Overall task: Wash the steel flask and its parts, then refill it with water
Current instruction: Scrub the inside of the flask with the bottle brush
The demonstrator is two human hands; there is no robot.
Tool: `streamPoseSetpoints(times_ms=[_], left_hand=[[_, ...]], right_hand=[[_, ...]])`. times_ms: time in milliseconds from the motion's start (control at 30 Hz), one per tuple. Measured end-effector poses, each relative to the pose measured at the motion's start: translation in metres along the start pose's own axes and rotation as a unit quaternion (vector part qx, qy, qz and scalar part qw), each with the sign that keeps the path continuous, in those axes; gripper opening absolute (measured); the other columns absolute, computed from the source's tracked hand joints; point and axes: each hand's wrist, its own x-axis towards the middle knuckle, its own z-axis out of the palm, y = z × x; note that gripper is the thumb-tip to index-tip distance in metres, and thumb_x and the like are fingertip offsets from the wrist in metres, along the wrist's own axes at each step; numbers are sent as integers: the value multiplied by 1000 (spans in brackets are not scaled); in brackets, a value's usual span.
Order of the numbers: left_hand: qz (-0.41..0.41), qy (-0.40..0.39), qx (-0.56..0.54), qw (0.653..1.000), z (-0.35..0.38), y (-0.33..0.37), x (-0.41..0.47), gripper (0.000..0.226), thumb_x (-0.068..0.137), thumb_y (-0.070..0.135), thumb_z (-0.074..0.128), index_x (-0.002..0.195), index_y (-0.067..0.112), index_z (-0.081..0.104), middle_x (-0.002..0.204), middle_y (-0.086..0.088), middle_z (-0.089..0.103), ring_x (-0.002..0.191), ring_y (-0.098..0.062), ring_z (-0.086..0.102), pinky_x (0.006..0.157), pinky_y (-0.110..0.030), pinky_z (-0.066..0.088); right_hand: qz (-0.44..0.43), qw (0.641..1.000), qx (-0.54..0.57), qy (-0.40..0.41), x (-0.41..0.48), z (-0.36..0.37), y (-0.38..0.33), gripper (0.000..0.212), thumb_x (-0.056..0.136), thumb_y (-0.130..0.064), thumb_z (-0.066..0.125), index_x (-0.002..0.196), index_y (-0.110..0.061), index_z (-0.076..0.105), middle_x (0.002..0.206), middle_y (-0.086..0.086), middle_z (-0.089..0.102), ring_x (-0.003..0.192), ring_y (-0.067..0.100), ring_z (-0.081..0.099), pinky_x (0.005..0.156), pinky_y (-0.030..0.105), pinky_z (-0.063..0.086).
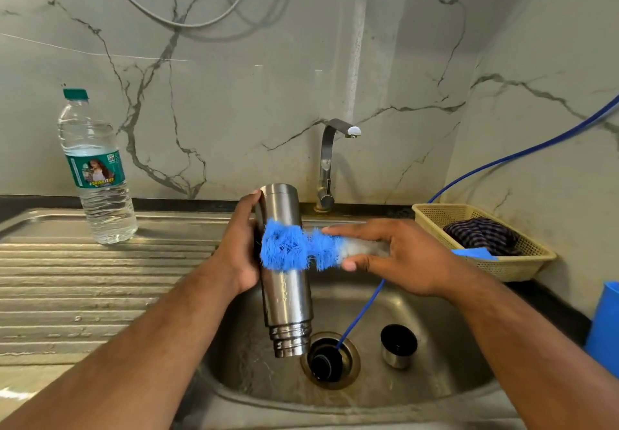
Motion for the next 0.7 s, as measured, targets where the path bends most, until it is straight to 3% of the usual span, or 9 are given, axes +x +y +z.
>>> streamPoseSetpoints(times_ms=[100,200,267,367,467,600,700], left_hand=[[7,-14,14,1000,-1,0,1,76,87,75,45,114,10,74,99,-19,73,87,-33,70,80,-41,55],[19,-25,19,999,-1,-1,1,80,86,77,44,116,10,73,110,-23,72,90,-34,69,87,-44,53],[19,-25,23,999,-3,-1,2,80,87,77,41,115,9,73,110,-24,72,89,-34,68,86,-43,52],[16,-41,24,999,-2,-1,2,82,87,77,42,113,6,72,101,-27,70,82,-34,68,84,-44,52],[23,-30,14,999,-2,-3,2,66,90,70,45,108,14,73,98,-17,75,87,-32,69,81,-40,52],[26,-52,41,997,-1,-4,3,66,90,70,49,114,13,73,99,-16,74,82,-29,72,74,-37,57],[18,-59,28,998,-2,-5,1,61,88,66,50,112,14,71,99,-16,75,81,-26,72,78,-39,53]], right_hand=[[16,996,2,83,3,-4,-2,50,91,-49,71,138,-57,54,118,-22,70,88,-18,57,76,8,41],[13,998,0,56,-1,-4,-5,52,89,-50,72,137,-59,53,112,-17,72,89,-7,61,74,16,45],[9,998,-6,57,-1,-1,-3,52,89,-49,73,137,-58,55,108,-20,71,86,-7,61,72,13,43],[24,995,13,100,3,0,0,55,90,-45,75,139,-58,52,126,-20,69,105,-7,62,87,17,47],[0,1000,17,12,0,4,0,56,88,-47,76,136,-62,53,124,-16,69,106,1,63,87,26,51],[23,995,-2,101,5,4,2,58,87,-53,73,137,-66,47,116,-15,70,102,0,63,87,29,52],[-7,1000,-13,11,0,1,-2,56,84,-54,76,133,-68,51,100,-26,66,90,-3,58,75,20,44]])
